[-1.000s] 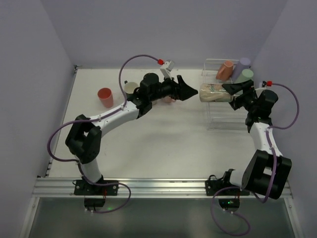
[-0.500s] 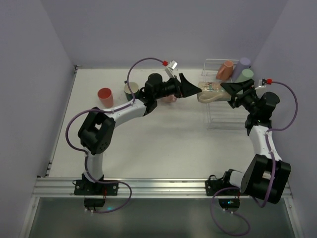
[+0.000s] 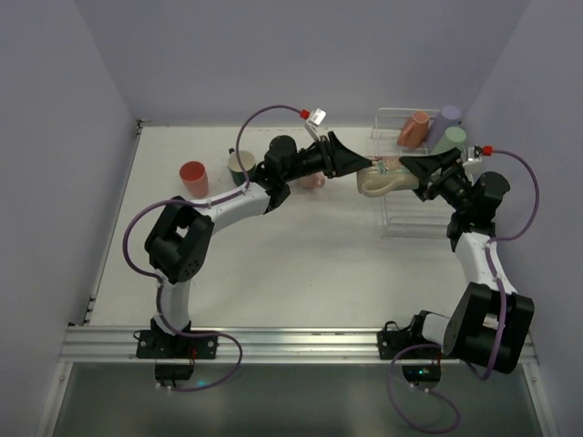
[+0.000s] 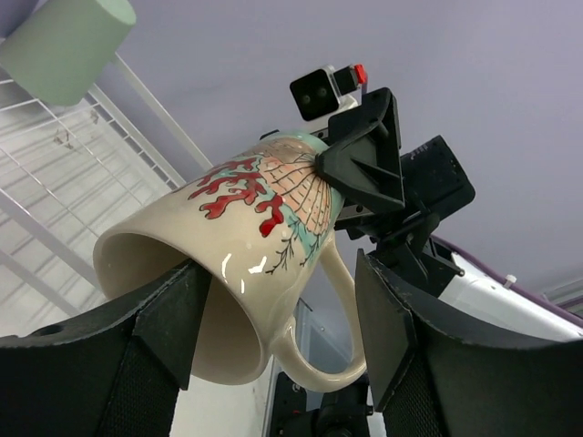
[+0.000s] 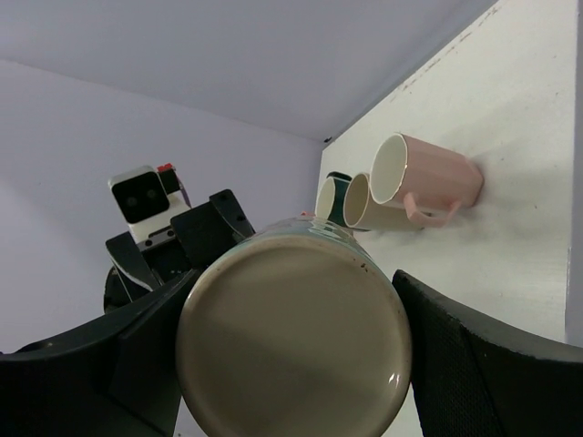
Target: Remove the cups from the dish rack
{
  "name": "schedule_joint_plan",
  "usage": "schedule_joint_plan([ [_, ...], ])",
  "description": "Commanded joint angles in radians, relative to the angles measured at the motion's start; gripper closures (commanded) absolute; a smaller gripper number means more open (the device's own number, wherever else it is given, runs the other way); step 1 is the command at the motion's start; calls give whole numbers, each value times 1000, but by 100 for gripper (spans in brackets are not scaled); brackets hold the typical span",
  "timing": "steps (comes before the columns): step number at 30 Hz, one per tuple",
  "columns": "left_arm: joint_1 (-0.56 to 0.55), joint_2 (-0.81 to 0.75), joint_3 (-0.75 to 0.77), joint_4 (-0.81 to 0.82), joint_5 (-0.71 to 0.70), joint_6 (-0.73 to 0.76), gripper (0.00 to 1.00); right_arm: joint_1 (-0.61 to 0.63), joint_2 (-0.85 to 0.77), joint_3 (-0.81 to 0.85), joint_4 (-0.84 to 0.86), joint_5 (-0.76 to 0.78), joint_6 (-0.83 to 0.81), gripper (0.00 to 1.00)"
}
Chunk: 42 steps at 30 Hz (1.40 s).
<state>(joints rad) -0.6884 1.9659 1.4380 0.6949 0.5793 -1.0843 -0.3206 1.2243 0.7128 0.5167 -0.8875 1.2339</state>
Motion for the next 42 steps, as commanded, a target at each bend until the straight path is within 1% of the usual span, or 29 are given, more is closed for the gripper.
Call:
schedule_joint_plan([
  [1,-7,5,19,63,25,-20,31,0,-16,33,135,-41,55,84],
  [5,-11,4,18,75,34,-32,37,6,-6,33,140,-39,55,84],
  [6,-13,1,15,78,36,-34,41,6,-5,31,141,-38,55,84],
  [7,-13,1,16,80,36,-40,42,8,-3,27,143,-37,55,84],
  [13,-23,1,2,127,57,-89,46,26,15,24,183,-42,76,84],
  [16,-28,-12,-16,153,51,-98,62,38,21,20,190,-39,76,84],
  [17,-30,-16,-19,153,47,-97,73,41,23,17,193,-39,78,84],
  [20,-28,-38,-30,135,33,-78,89,43,24,7,200,-39,78,84],
  [21,-28,-50,-33,130,28,-72,100,44,21,4,203,-39,79,84],
  [23,-30,-68,-60,127,8,-54,100,43,18,-6,203,-38,79,83],
  [24,-28,-91,-71,120,2,-46,100,44,18,-9,204,-39,79,80],
  [25,-26,-104,-97,117,-10,-28,100,45,14,-15,204,-41,79,74],
  [26,-26,-117,-112,115,-19,-22,100,43,14,-19,212,-44,84,58],
  [29,-23,-177,-169,103,-50,12,100,46,9,-36,241,-57,101,35],
  [30,-20,-202,-180,88,-56,21,100,46,6,-41,250,-59,107,23],
  [32,-20,-220,-195,71,-68,44,100,46,6,-53,272,-70,122,13],
  [33,-20,-238,-198,63,-68,50,100,48,6,-56,276,-73,127,6],
  [35,-20,-255,-206,55,-75,70,100,48,-2,-59,275,-79,128,1],
  [42,-16,-308,-215,25,-95,107,100,48,-19,-62,266,-85,124,1],
])
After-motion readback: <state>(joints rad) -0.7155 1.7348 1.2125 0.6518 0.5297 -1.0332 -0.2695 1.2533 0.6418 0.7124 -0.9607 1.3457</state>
